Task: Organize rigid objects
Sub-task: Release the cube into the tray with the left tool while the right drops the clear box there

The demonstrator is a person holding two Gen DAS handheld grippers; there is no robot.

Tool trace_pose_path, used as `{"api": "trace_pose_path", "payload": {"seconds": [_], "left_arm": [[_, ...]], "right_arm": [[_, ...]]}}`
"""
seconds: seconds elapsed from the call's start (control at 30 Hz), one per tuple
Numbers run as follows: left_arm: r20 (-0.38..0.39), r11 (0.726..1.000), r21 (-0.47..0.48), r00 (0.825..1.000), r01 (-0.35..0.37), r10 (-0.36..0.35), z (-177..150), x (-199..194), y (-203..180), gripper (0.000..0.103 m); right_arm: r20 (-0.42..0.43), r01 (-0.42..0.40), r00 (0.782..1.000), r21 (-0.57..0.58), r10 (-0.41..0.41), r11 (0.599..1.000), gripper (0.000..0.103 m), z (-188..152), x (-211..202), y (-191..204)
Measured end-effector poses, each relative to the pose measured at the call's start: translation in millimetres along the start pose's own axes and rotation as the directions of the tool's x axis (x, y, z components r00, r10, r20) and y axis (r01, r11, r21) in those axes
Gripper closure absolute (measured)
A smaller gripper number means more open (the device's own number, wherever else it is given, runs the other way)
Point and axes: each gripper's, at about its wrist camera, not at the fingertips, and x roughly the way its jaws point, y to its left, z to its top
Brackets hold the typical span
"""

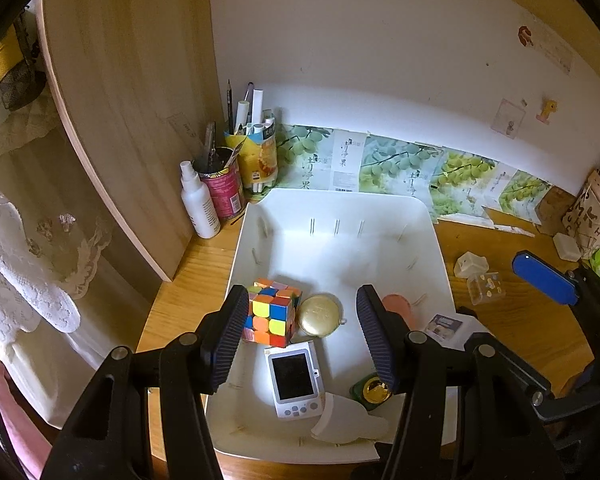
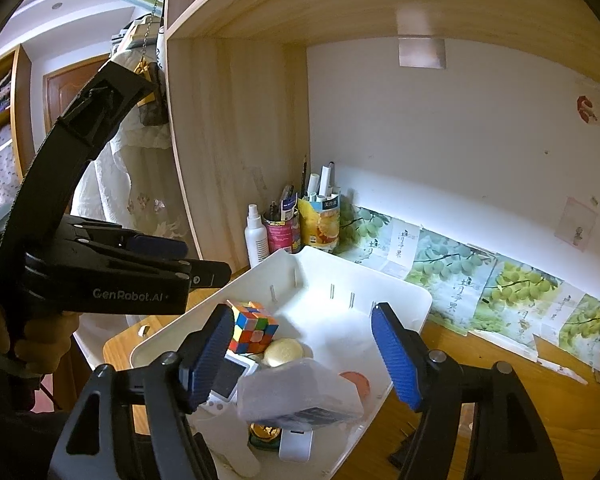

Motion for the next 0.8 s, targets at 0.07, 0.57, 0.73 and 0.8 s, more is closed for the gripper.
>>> {"api": "trace_pose_path", "payload": {"seconds": [0.07, 0.57, 0.73, 0.8], "left_arm": [[-0.003, 1.0, 0.0, 1.0, -0.001, 0.001, 0, 1, 1, 0.042], [-0.05, 0.999, 0.0, 0.998, 0.039, -0.039, -8, 4, -19, 0.031], [-0.077, 0.998, 0.013, 0.995, 0.06, -0.059, -14, 7, -35, 0.029], [-0.092, 0.998, 0.019, 0.994, 0.066, -0.064, -17, 9, -43, 0.029]], "right_arm": [[0.002, 0.004, 1.0, 0.001, -0.004, 1.0, 0.03, 0, -1, -1], [0.062, 0.05, 0.997, 0.029, -0.052, 0.998, 0.024, -4, -31, -11], [0.061, 0.088, 0.994, 0.055, -0.091, 0.995, 0.024, -12, -43, -20], [0.05, 0.102, 0.993, 0.069, -0.105, 0.992, 0.023, -17, -46, -26]]}}
